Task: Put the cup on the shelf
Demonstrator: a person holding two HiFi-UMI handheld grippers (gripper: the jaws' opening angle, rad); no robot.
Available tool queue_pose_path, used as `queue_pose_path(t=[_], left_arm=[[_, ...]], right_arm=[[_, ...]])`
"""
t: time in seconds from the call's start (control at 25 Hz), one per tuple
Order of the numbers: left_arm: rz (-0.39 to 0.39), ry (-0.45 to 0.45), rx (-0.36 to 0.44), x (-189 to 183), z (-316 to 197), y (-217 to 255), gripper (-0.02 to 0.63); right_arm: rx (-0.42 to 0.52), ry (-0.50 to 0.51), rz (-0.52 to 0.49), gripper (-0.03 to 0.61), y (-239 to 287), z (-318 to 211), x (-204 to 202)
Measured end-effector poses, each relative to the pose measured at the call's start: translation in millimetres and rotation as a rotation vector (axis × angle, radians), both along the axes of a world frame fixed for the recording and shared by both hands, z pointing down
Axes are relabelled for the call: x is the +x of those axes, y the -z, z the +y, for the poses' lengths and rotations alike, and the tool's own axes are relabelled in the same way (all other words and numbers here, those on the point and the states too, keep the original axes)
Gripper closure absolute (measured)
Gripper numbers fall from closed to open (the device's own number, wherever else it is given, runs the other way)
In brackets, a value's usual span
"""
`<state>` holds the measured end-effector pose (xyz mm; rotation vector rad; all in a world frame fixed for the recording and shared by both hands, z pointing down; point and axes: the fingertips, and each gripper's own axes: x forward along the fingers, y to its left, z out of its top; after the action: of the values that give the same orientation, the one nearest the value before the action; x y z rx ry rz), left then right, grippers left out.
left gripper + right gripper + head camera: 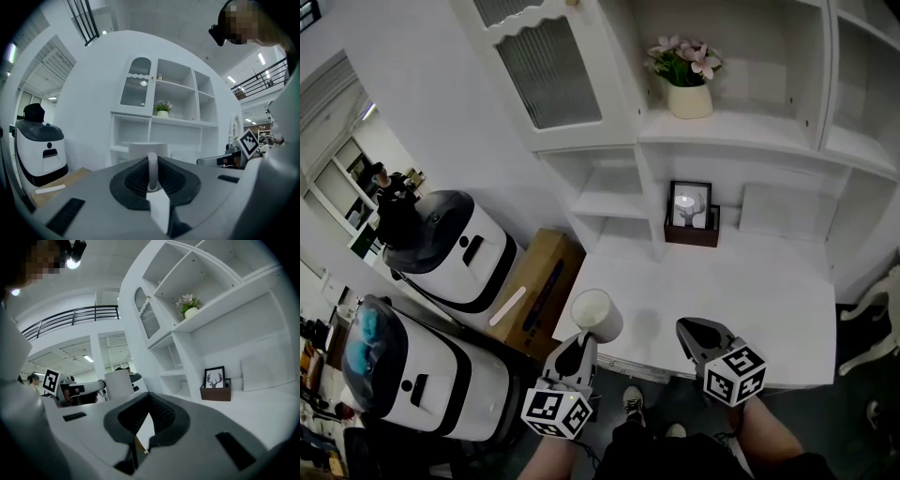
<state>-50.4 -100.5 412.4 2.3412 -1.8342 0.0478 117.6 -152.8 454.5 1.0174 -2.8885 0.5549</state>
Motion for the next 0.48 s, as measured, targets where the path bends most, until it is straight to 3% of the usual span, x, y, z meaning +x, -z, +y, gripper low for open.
queue_pose_path(t=[0.48], left_arm=[[-0.003,-0.094,0.012,-33,-58,5,0.577]], right_arm=[[0.006,-0.091,0.009,0.575,2,-36,-30]])
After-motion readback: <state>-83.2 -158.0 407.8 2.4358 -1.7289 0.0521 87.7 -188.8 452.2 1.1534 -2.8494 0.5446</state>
